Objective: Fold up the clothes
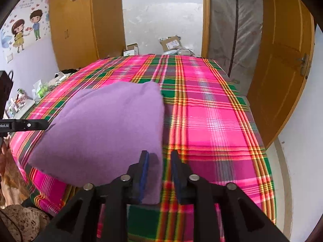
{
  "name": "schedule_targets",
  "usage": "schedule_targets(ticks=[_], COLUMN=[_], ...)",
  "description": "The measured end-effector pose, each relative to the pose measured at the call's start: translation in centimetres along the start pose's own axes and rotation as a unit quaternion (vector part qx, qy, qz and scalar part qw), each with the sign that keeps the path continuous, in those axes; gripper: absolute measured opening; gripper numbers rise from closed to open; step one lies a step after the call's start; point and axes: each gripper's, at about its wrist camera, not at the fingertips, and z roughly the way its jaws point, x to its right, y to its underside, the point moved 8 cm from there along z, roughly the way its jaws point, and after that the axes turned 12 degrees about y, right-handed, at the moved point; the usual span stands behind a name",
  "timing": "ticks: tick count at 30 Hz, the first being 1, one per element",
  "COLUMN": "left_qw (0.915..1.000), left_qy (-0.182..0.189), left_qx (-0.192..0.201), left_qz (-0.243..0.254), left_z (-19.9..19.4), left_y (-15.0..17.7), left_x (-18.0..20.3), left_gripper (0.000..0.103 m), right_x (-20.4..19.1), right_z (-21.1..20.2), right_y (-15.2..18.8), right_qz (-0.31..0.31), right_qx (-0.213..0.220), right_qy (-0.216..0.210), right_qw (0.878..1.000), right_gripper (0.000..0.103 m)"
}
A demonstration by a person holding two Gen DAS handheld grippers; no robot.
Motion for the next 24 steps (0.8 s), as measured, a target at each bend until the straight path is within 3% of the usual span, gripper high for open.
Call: schedule_targets(ticks=[1,6,14,19,24], left_qw=[0.9998,0.9955,0.9907,0.9847,0.9822], left_qy=[0.006,0.035,0.052,0.076,0.092], left_qx=[-0.005,-0.045,-0.068,-0.085,-0.091], left_qz=[-0.017,-0.076,-0.106,-0.132,-0.137], left_z=[0.2,1.8,3.4,5.0,6.1], left_y=[-0.1,-0.2,-1.0,-1.1,-2.1], left_x=[-0.4,-1.8,-2.3,-2.6,-2.8], left_gripper=[0.046,0.048,0.052,0.06,0.06], right_x=[0.2,0.6,0.3,-0.4,-1.5], right_z=[0.3,2.1,6.2,8.1,9.0], right_y=[-0.2,-1.2,-2.2,-2.8,-3.2], right_qz=[0.006,0.032,0.067,0.074,0.065], right_qx=[-0.006,-0.042,-0.115,-0.144,-0.159], right_qy=[-0.01,-0.066,-0.172,-0.212,-0.252], right_qw=[1.0,0.996,0.976,0.964,0.952], right_gripper=[0.034,0.044,0.05,0.053,0.054])
